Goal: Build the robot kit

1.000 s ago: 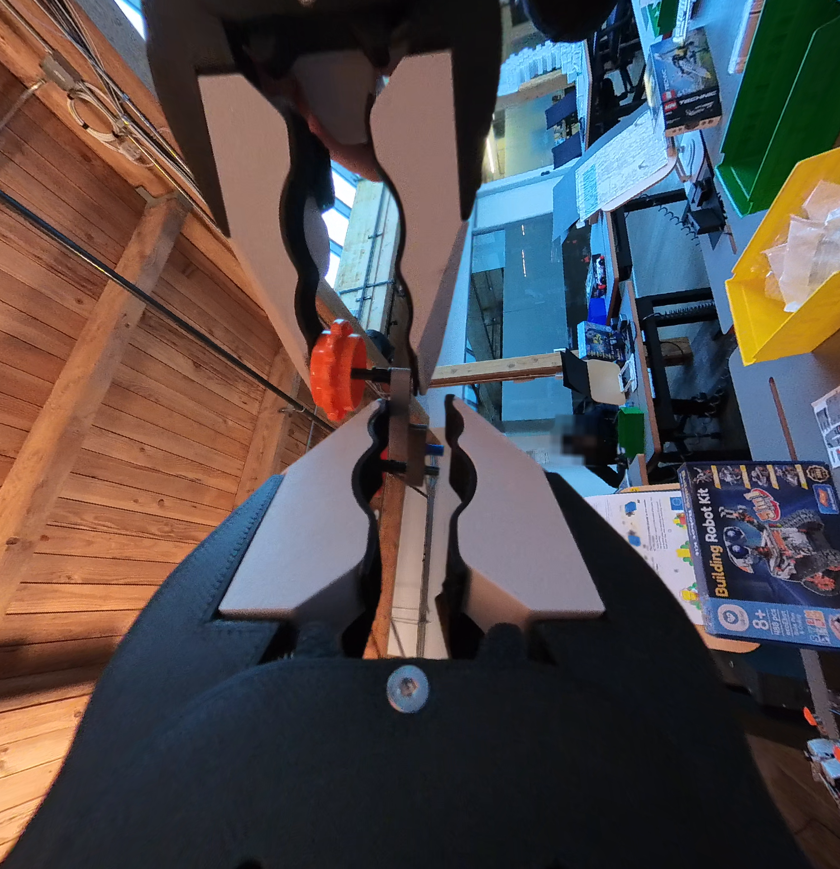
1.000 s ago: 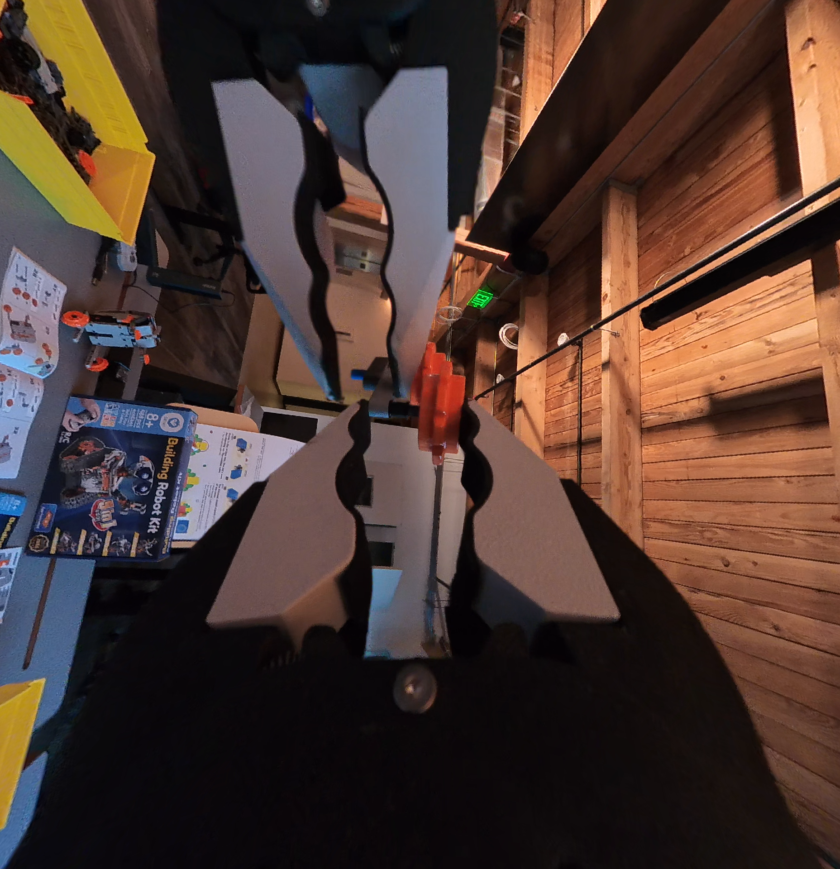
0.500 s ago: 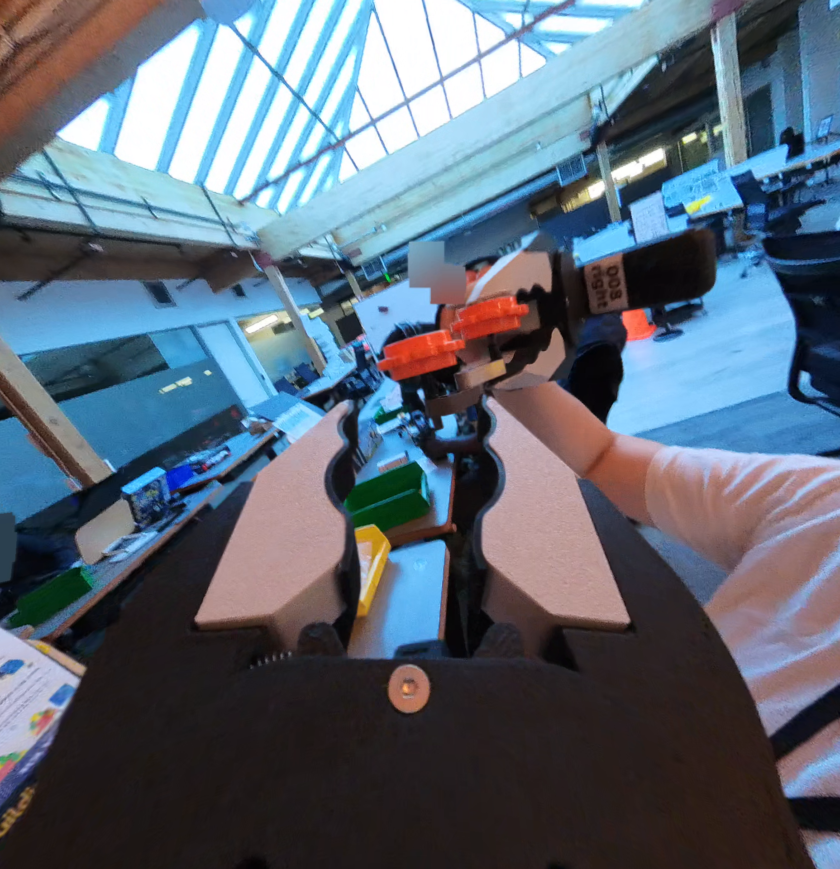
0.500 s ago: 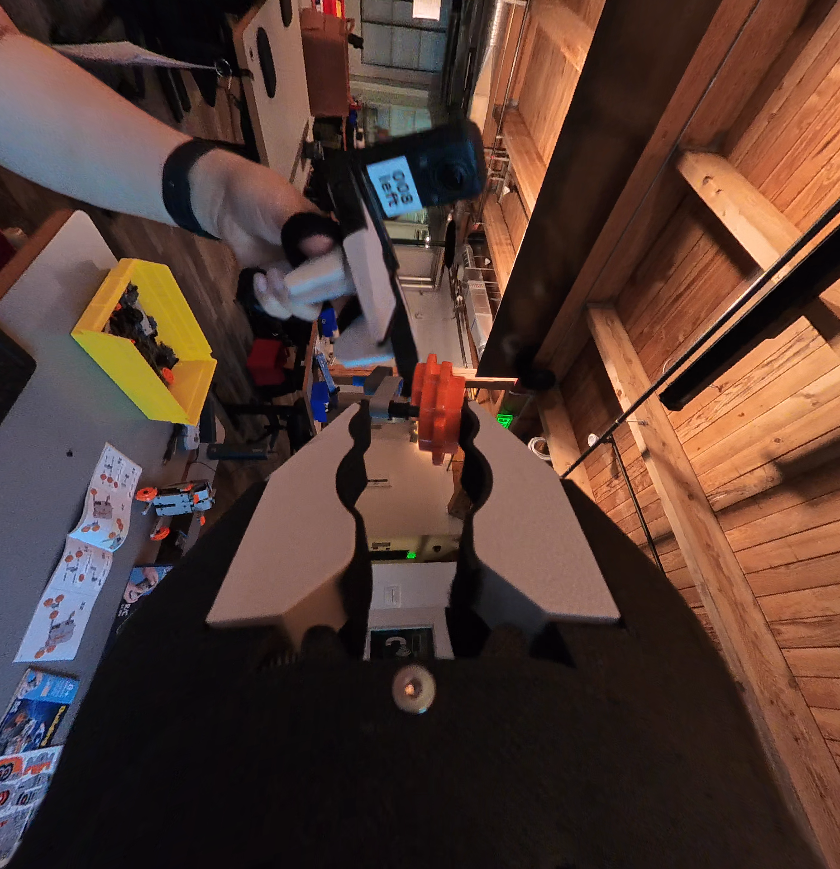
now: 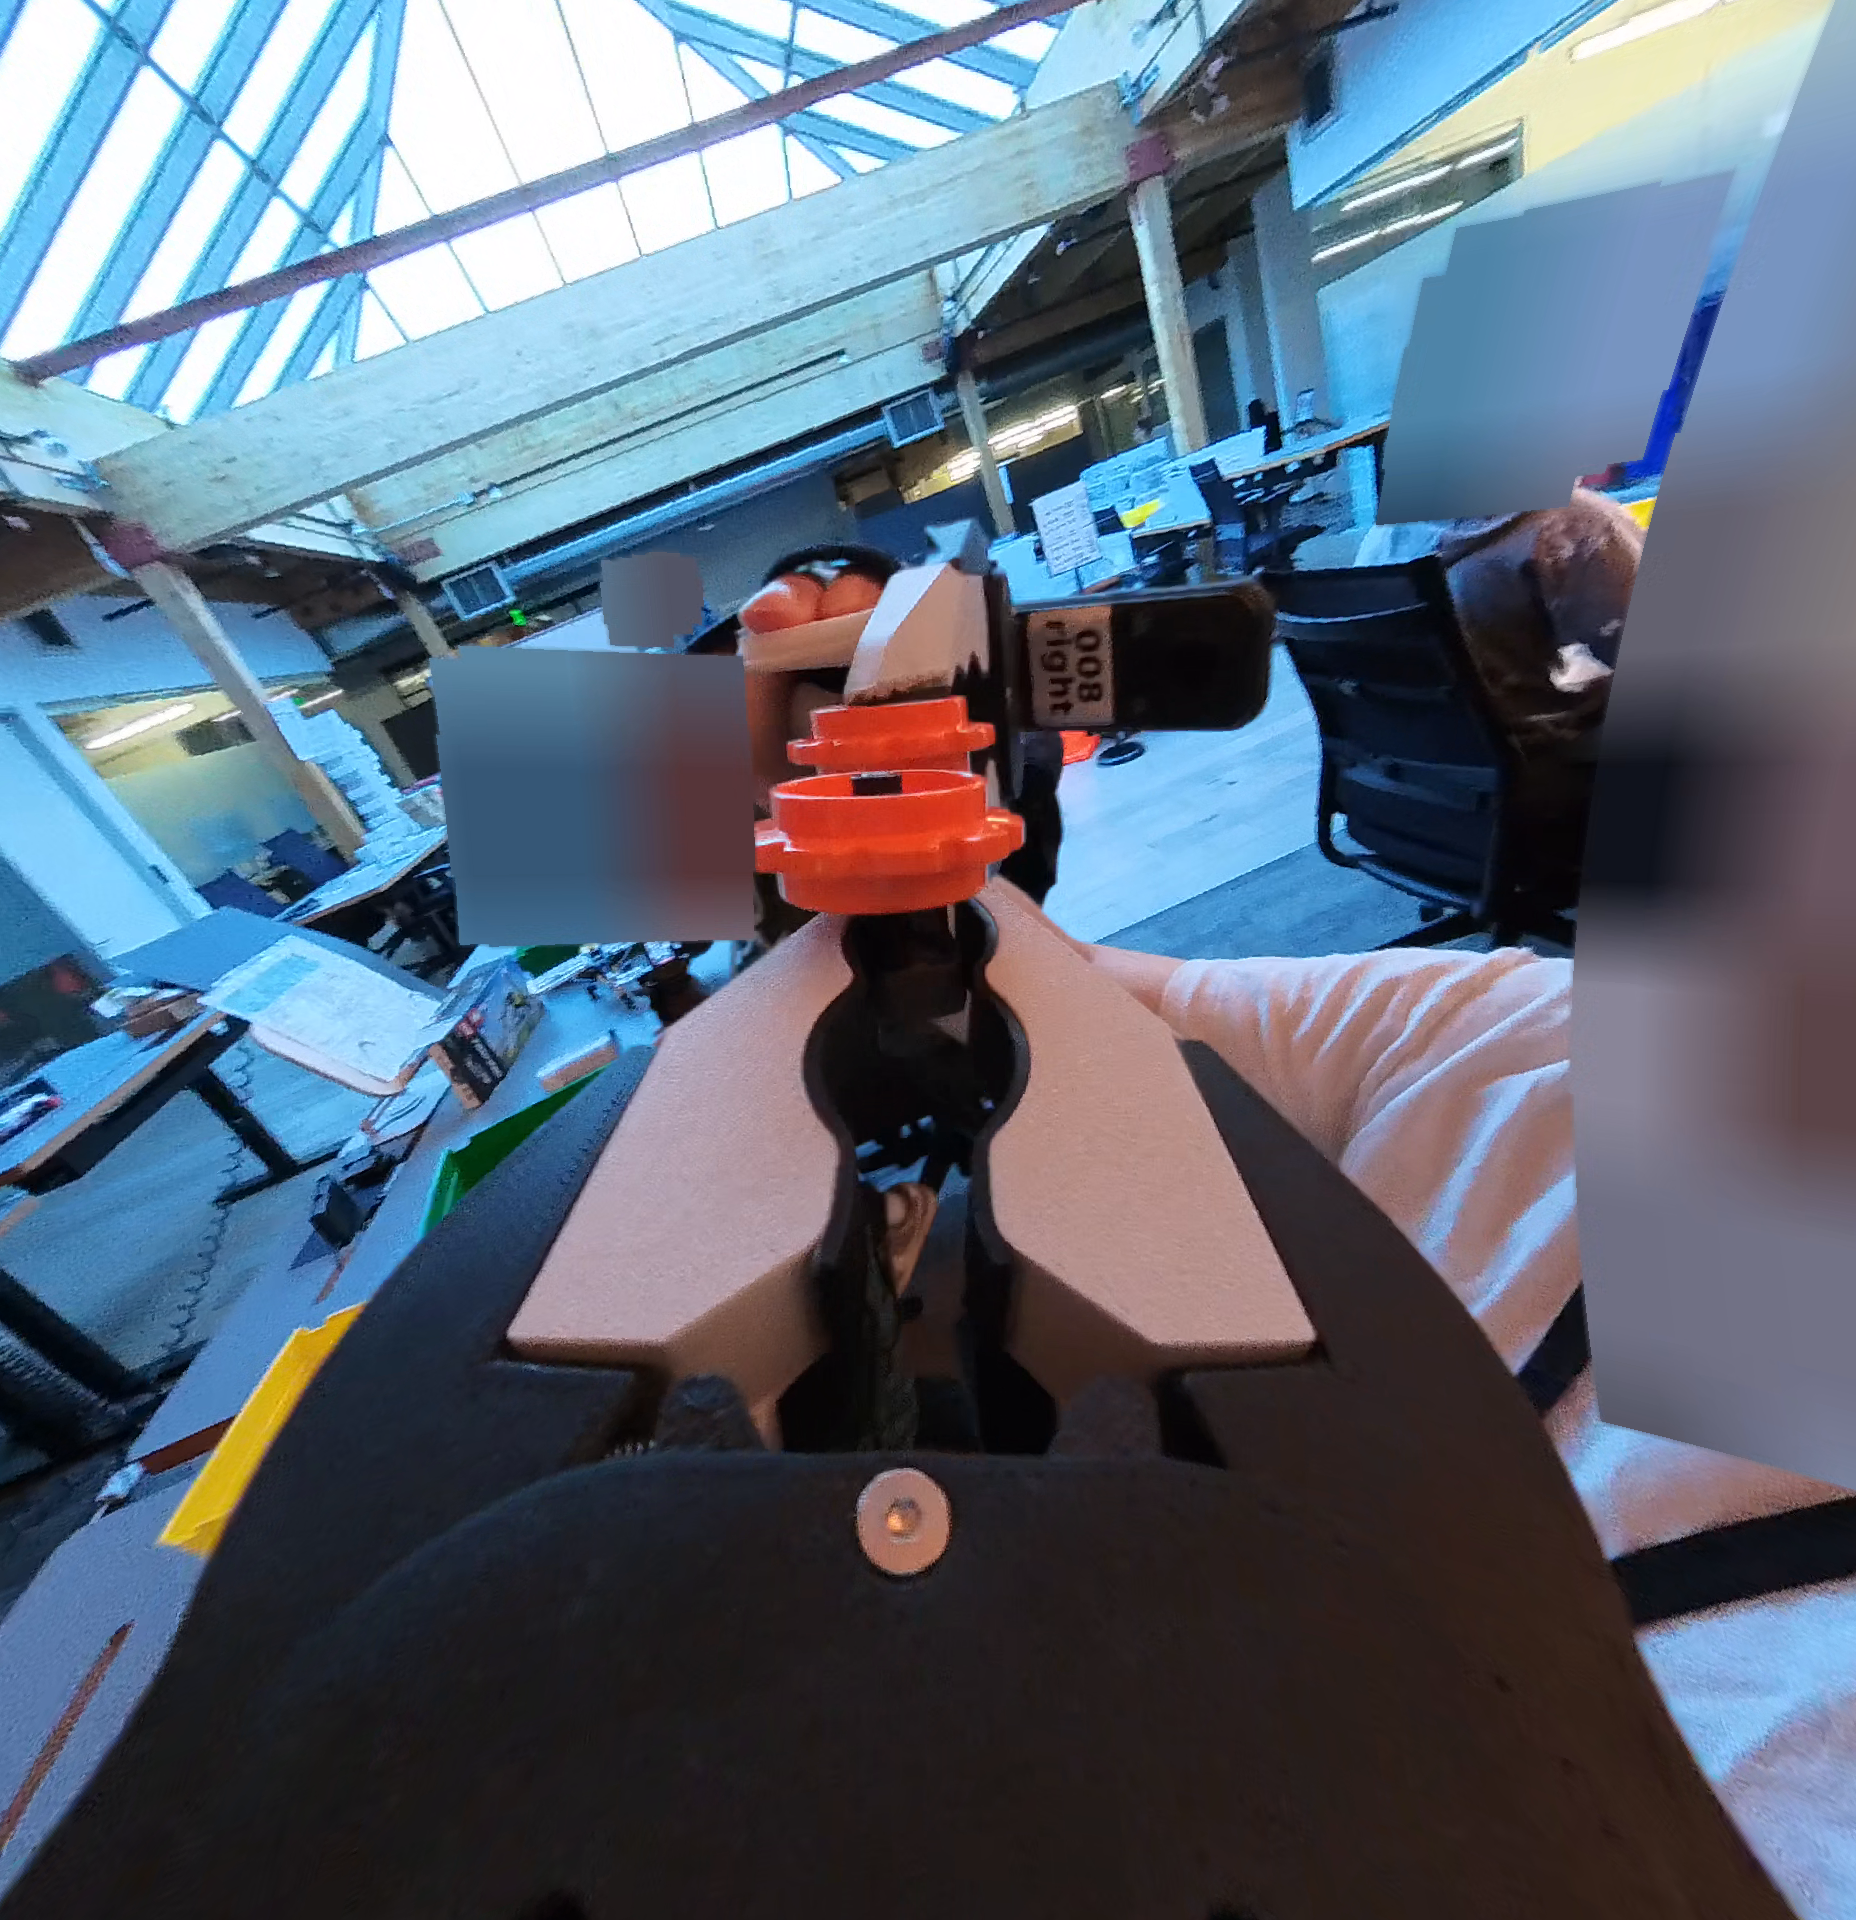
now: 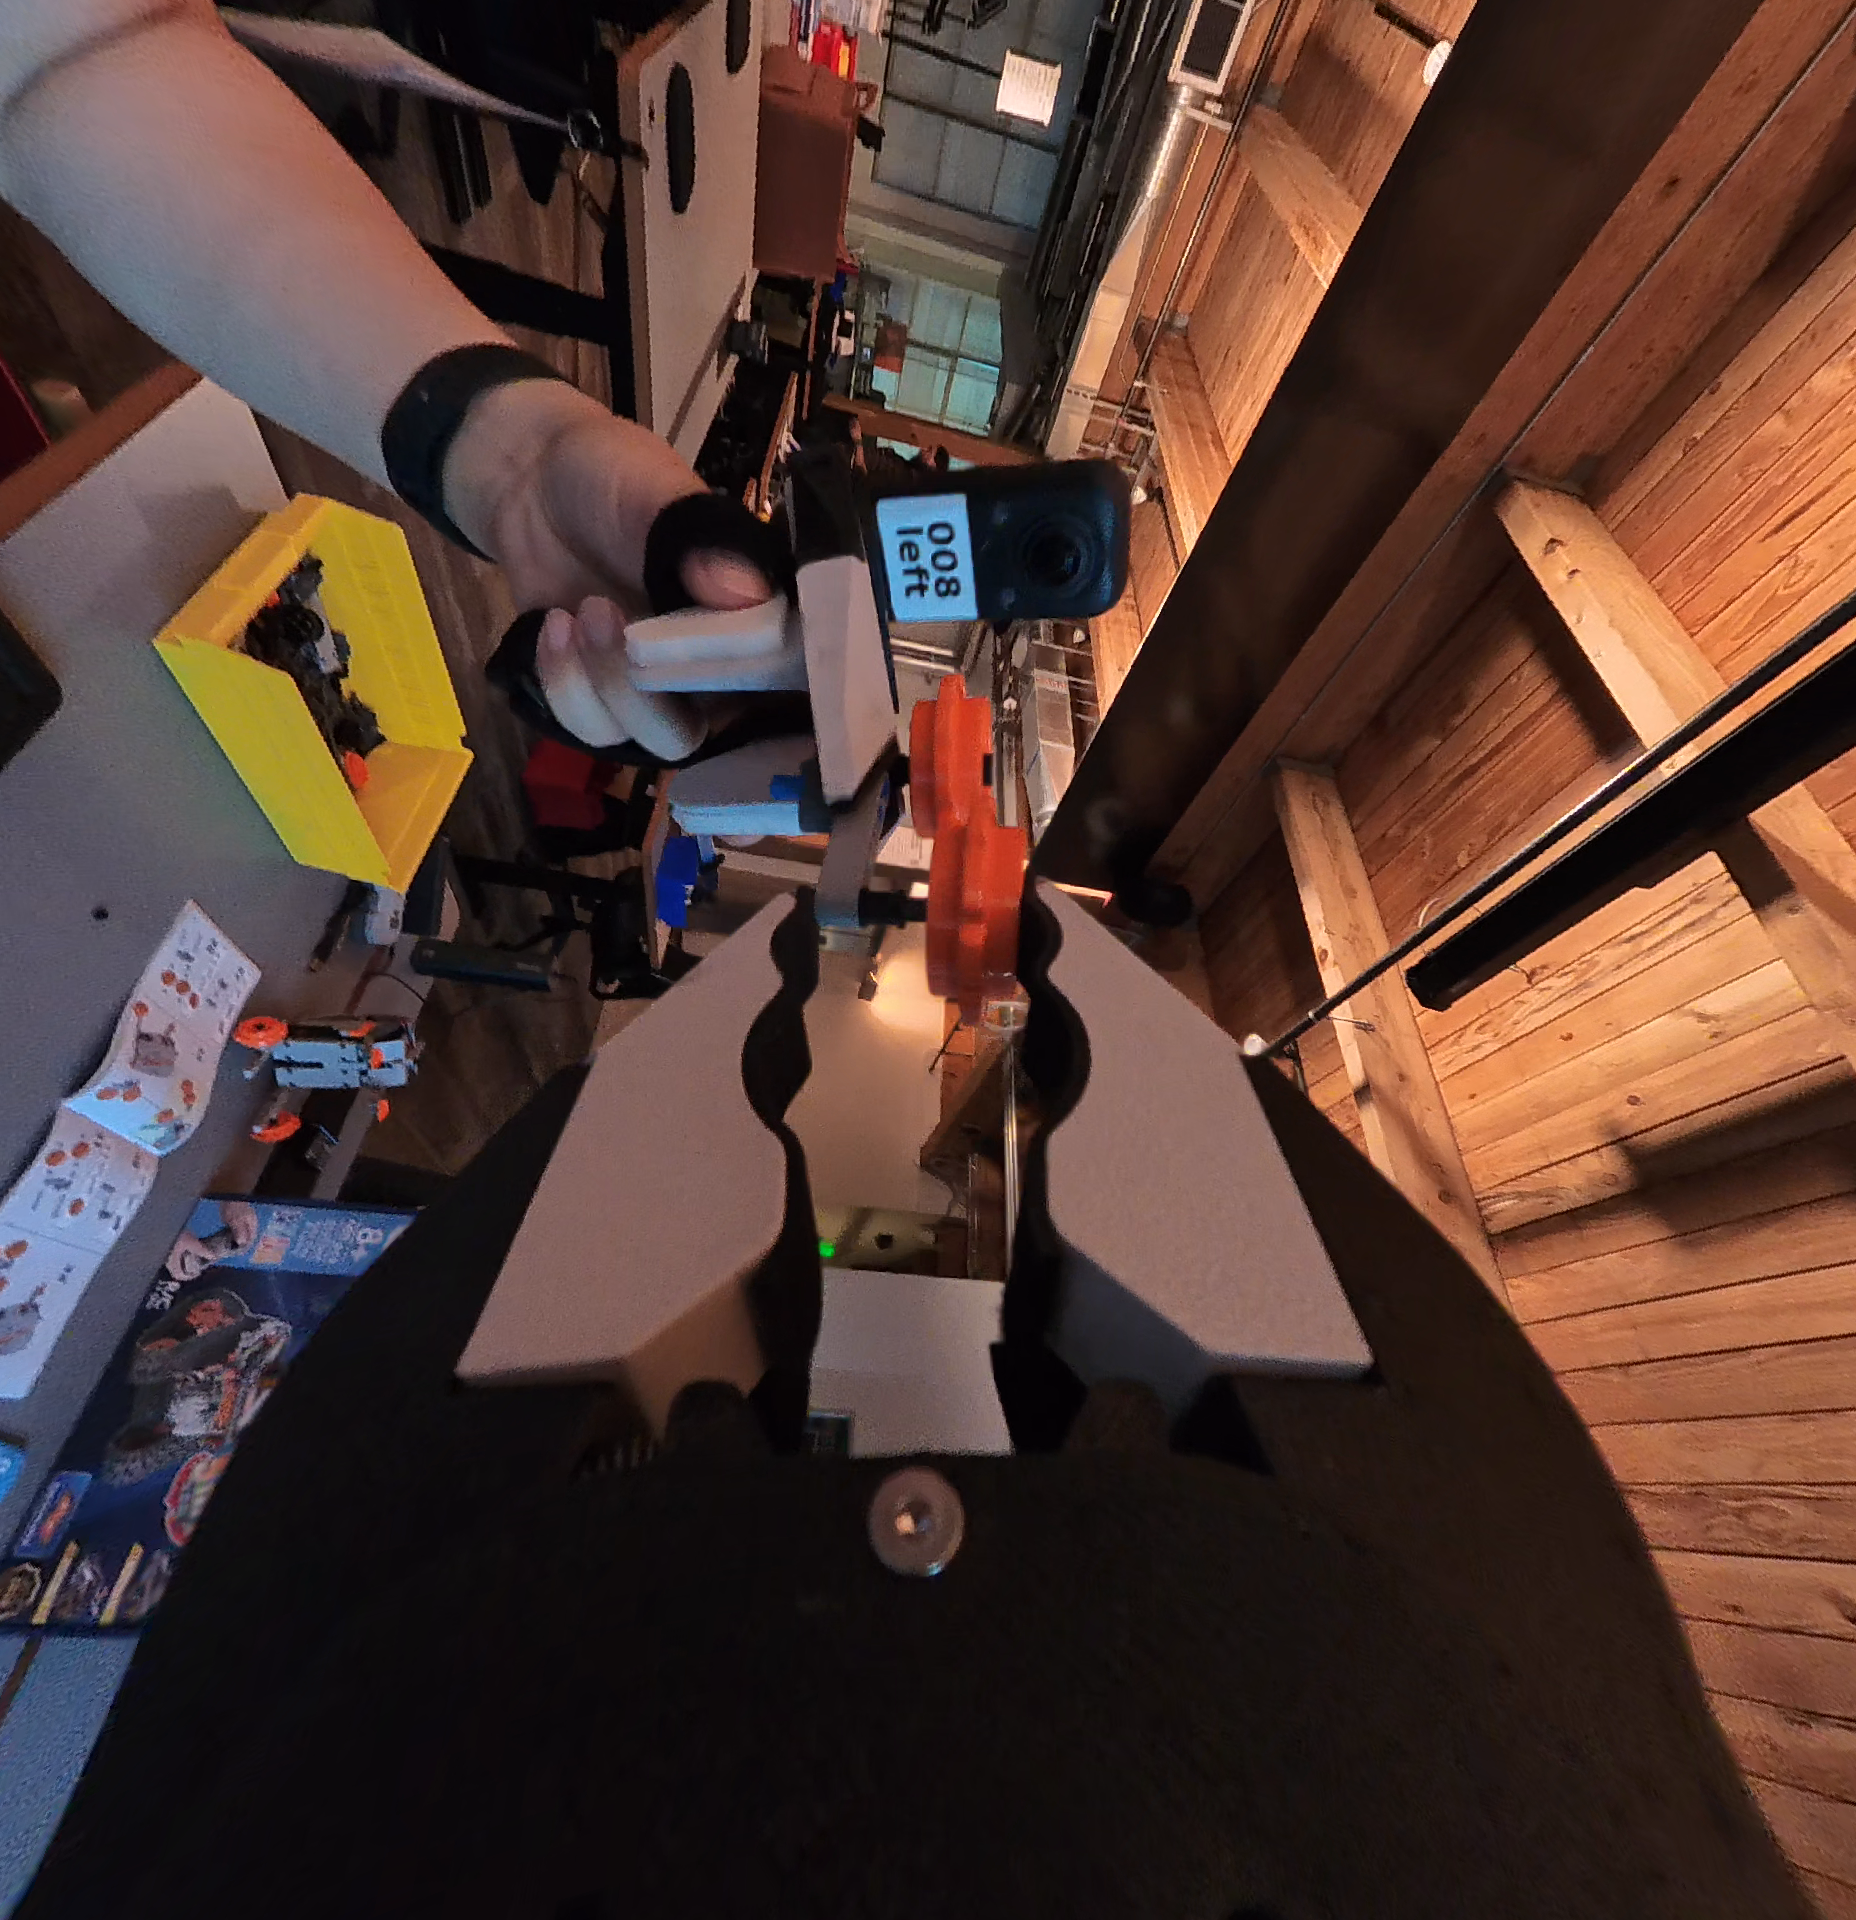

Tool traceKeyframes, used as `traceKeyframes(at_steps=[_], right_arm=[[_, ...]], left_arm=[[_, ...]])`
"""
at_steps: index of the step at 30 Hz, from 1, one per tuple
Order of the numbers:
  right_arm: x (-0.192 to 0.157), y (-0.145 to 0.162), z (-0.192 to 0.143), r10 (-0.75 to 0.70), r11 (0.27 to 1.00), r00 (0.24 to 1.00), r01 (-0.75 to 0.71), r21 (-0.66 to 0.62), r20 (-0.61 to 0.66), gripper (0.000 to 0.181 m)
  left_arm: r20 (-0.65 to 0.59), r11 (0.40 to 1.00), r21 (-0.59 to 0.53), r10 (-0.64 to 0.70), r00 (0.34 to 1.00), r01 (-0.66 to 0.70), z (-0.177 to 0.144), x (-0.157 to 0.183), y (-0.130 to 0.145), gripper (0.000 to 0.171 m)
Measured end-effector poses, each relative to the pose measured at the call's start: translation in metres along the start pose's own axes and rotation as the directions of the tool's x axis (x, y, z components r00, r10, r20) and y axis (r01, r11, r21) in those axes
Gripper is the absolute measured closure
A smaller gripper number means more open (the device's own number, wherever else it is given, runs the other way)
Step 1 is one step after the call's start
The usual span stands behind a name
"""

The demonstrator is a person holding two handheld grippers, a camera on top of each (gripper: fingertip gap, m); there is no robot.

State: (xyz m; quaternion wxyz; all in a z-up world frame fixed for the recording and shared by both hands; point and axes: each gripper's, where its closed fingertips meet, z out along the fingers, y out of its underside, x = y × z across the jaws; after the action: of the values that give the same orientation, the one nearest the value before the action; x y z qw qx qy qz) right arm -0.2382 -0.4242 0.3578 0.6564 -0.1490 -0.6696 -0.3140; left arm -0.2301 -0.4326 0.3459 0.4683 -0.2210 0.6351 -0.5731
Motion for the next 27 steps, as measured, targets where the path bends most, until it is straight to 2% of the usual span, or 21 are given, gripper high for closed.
traceKeyframes(at_steps=[4, 8, 11, 13, 16, 20, 27], right_arm=[[-0.005, -0.004, -0.001, -0.012, 1.000, 1.000, 0.012, -0.006, 0.002, 0.145], [-0.005, -0.008, 0.000, -0.019, 1.000, 1.000, 0.019, -0.017, -0.007, 0.137], [-0.011, -0.012, 0.002, -0.068, 0.997, 0.998, 0.068, -0.021, -0.007, 0.142], [-0.009, -0.017, 0.002, -0.116, 0.993, 0.992, 0.115, -0.020, -0.044, 0.143], [-0.007, -0.018, 0.004, -0.110, 0.993, 0.992, 0.108, -0.036, -0.060, 0.142], [-0.005, -0.021, 0.004, -0.085, 0.996, 0.995, 0.084, -0.016, -0.055, 0.135], [-0.007, -0.017, 0.007, -0.076, 0.996, 0.997, 0.075, -0.044, -0.024, 0.135]], left_arm=[[0.011, 0.999, -0.041, 0.035, 0.999, -0.035, 0.000, 0.001, 0.005, 0.163], [0.024, 0.994, -0.067, 0.088, 0.996, -0.086, 0.000, 0.002, 0.009, 0.163], [0.036, 0.989, -0.079, 0.131, 0.991, -0.128, 0.001, 0.005, 0.012, 0.163], [0.027, 0.992, -0.065, 0.112, 0.993, -0.110, 0.001, 0.008, 0.010, 0.163], [0.017, 0.996, -0.043, 0.075, 0.997, -0.075, -0.002, 0.009, 0.008, 0.163], [-0.011, 0.998, -0.031, 0.047, 0.999, -0.047, -0.003, 0.012, 0.009, 0.163], [-0.061, 1.000, -0.010, 0.018, 0.998, -0.019, -0.006, 0.016, 0.008, 0.163]])
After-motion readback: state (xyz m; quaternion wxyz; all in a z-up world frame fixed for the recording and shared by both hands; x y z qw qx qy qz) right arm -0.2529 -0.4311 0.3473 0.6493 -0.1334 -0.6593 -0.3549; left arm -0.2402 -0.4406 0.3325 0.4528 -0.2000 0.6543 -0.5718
